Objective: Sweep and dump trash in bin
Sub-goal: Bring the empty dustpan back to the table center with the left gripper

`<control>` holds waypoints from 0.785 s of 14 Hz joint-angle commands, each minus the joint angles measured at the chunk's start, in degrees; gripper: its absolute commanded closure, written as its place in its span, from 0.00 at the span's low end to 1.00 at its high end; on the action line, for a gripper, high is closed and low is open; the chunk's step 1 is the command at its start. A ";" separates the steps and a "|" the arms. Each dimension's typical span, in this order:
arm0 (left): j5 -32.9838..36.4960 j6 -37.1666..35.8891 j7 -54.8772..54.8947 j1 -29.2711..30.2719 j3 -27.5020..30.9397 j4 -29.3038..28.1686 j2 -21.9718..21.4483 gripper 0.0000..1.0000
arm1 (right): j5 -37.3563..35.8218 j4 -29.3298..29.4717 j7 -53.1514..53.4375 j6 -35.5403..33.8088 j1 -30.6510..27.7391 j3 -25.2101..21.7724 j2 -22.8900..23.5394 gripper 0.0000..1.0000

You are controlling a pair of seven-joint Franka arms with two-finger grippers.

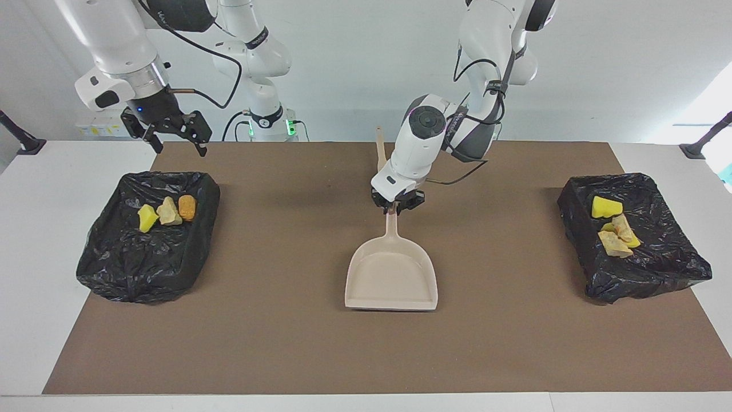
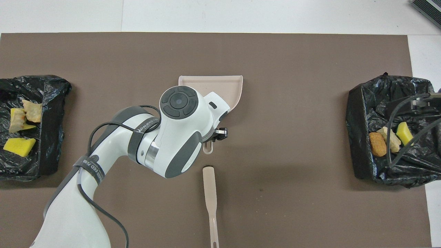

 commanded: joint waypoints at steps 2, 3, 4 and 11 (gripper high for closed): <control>0.11 1.53 -2.46 -2.45 1.10 2.14 1.92 1.00 | 0.90 -0.08 0.92 -0.75 -0.20 0.08 -0.53 0.00; 0.02 2.22 -2.46 -2.36 1.10 1.88 1.83 1.00 | 0.90 -0.08 0.92 -0.75 -0.20 0.08 -0.53 0.00; 0.02 2.32 -2.46 -2.10 1.10 1.53 1.83 1.00 | 0.90 -0.08 0.92 -0.75 -0.20 0.08 -0.53 0.00; 0.02 1.79 -1.76 -0.69 1.27 0.03 1.66 0.76 | 0.90 -0.08 0.83 -0.75 -0.20 0.08 -0.53 0.00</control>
